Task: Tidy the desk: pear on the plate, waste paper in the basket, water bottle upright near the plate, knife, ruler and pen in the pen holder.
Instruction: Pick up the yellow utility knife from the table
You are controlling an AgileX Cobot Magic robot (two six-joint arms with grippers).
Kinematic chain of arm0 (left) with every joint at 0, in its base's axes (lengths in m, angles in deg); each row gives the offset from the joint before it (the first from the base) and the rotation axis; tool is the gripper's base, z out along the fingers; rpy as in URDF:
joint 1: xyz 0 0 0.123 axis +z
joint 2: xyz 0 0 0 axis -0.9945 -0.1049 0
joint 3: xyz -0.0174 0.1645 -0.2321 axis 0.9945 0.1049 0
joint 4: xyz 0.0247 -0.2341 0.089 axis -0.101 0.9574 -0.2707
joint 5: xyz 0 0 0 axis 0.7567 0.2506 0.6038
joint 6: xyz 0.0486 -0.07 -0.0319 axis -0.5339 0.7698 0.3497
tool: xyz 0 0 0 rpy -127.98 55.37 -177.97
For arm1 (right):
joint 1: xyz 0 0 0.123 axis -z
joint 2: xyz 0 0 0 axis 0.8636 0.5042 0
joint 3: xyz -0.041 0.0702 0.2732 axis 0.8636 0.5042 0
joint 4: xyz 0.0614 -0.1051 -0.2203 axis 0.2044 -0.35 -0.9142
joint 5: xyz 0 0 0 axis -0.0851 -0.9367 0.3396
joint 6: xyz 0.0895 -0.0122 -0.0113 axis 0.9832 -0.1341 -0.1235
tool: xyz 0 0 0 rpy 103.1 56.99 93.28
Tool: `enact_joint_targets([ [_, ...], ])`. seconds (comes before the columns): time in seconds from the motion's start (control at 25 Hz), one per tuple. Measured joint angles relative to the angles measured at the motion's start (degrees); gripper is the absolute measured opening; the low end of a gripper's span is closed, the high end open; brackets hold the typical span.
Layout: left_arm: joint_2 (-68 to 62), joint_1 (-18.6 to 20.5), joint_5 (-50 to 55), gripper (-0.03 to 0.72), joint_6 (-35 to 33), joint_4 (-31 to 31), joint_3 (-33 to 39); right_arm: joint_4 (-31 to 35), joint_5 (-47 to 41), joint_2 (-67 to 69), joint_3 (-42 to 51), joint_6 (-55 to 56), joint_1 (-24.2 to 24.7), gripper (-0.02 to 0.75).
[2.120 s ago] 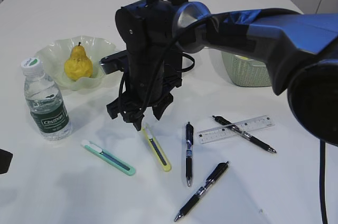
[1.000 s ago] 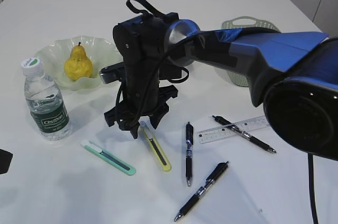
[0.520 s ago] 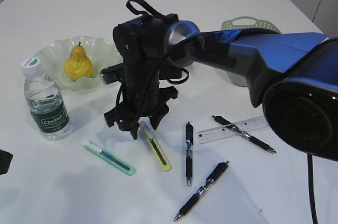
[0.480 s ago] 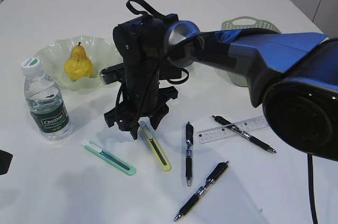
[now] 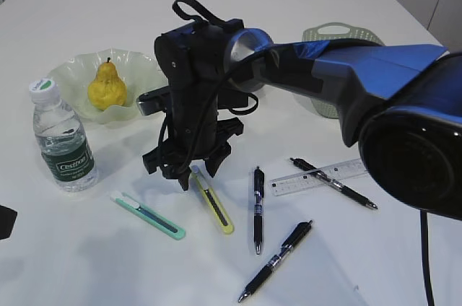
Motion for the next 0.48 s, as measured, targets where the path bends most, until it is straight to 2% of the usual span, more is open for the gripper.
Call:
enact_joint_targets([
  [0.48, 0.0, 0.0, 0.1, 0.402, 0.0, 0.0, 0.0, -0.8, 0.0, 0.5, 0.0, 0.0, 0.0, 0.426],
])
